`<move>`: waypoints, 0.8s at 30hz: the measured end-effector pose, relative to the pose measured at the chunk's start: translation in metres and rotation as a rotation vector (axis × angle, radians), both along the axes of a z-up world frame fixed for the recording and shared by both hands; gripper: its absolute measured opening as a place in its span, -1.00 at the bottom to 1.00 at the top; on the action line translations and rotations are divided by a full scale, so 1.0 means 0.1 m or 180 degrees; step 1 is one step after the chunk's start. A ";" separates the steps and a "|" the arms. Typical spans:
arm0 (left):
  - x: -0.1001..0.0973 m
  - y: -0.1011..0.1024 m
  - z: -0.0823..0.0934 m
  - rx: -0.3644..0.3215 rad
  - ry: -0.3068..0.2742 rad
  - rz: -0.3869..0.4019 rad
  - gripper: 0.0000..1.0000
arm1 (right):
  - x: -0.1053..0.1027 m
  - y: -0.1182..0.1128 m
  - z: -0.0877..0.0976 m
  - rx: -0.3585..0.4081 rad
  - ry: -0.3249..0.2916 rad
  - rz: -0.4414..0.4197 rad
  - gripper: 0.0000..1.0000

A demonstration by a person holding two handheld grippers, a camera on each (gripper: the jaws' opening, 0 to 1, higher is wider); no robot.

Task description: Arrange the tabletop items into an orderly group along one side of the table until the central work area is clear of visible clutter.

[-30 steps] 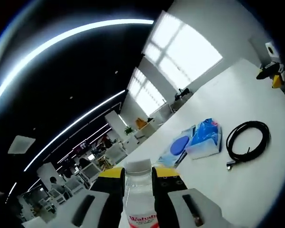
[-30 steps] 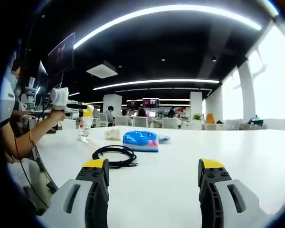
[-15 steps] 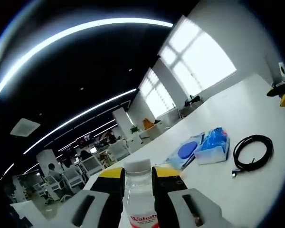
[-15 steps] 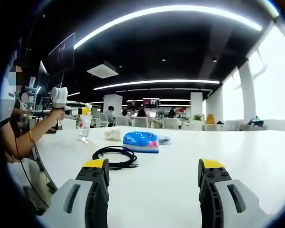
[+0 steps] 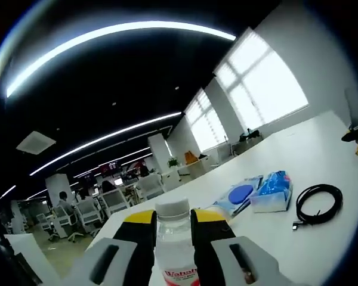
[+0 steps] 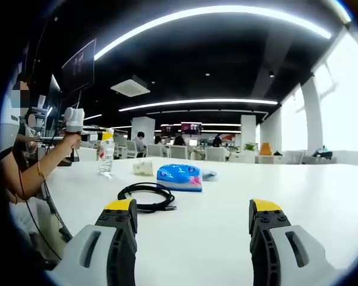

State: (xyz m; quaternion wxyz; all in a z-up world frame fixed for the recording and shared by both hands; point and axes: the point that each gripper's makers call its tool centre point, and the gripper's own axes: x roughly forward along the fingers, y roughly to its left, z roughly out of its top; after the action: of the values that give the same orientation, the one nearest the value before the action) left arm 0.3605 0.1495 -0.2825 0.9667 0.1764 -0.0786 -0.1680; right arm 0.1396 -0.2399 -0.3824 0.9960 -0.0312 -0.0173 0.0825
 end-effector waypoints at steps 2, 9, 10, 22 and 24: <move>0.01 0.03 0.00 -0.0059 0.0012 0.0001 -0.58 | 0.01 0.01 0.01 0.0006 -0.0009 0.0002 0.47; 0.03 0.09 0.00 -0.0169 0.0033 0.0019 -0.57 | 0.02 0.06 0.00 -0.0009 0.0003 0.0035 0.47; 0.04 0.10 0.00 -0.0183 0.0036 0.0024 -0.57 | 0.02 0.06 -0.01 -0.0008 0.0009 0.0034 0.47; 0.07 0.27 -0.01 -0.0420 0.0078 0.0111 -0.56 | 0.05 0.10 -0.04 -0.0008 0.0038 0.0044 0.47; 0.08 0.29 -0.01 -0.0427 0.0084 0.0135 -0.56 | 0.06 0.11 -0.04 -0.0009 0.0046 0.0059 0.47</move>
State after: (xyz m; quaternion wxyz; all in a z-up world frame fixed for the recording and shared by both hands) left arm 0.3681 0.1786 -0.2836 0.9806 0.1106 -0.0732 -0.1441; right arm 0.1456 -0.2286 -0.3867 0.9952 -0.0319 -0.0102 0.0919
